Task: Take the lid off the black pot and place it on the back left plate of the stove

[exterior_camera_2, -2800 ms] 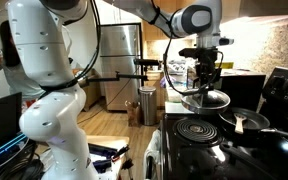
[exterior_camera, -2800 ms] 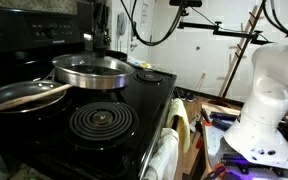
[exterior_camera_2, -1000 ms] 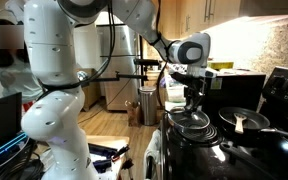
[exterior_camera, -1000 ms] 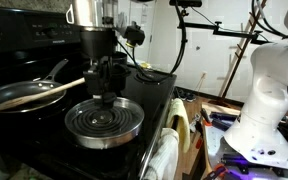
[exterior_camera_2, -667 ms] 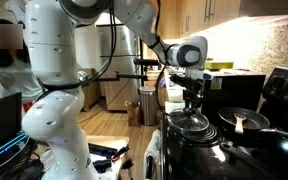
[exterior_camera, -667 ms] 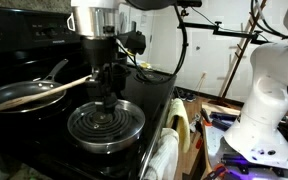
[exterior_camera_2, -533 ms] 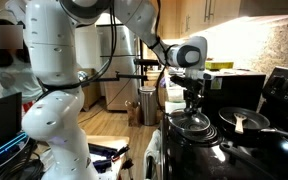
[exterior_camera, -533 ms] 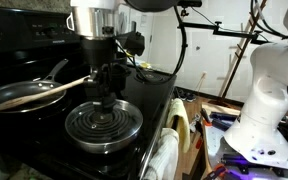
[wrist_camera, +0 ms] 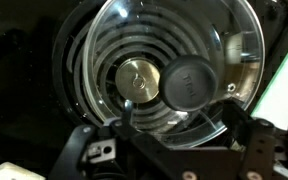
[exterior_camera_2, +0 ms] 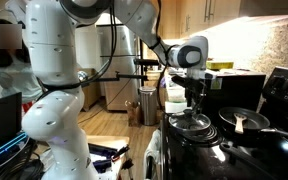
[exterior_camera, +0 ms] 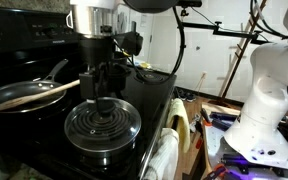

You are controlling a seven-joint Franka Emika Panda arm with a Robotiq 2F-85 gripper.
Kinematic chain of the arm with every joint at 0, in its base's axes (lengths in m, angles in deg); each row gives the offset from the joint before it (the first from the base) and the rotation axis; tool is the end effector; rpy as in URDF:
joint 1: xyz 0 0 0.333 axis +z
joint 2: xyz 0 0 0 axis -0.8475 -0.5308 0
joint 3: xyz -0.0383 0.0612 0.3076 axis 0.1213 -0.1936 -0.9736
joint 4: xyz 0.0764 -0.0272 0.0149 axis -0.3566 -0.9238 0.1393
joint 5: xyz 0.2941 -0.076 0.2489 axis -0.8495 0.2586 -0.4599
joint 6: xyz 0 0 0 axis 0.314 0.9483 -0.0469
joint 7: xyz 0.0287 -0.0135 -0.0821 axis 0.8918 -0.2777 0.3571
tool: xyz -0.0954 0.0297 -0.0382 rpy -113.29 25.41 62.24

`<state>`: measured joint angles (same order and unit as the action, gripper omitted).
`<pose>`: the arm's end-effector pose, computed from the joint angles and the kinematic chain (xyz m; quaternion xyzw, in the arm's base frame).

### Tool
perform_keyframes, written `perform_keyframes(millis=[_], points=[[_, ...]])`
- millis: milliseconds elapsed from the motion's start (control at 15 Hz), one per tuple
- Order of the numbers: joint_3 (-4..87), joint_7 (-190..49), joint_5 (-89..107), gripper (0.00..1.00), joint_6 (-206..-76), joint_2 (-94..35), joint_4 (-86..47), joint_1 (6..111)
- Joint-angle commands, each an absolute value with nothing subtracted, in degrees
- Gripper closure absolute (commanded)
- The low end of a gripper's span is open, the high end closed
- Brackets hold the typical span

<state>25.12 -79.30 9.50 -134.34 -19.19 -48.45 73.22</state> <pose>0.4966 0.2575 0.3669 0.9901 0.1393 0.0106 0.0098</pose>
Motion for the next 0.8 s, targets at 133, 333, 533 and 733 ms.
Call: perform_keyframes(millis=[133,333,533,733], points=[[25.7,-80.2,10.1,0.00,-135.4,-16.3,-49.5,72.6],[26.2,-79.4,9.5,0.00,-134.2,-13.7,-48.9,72.1],[26.5,-78.7,9.3,0.00,-134.0,-11.3,-48.1,71.7],[26.6,-77.6,8.7,0.00,-131.5,-10.2,-47.3,71.1]])
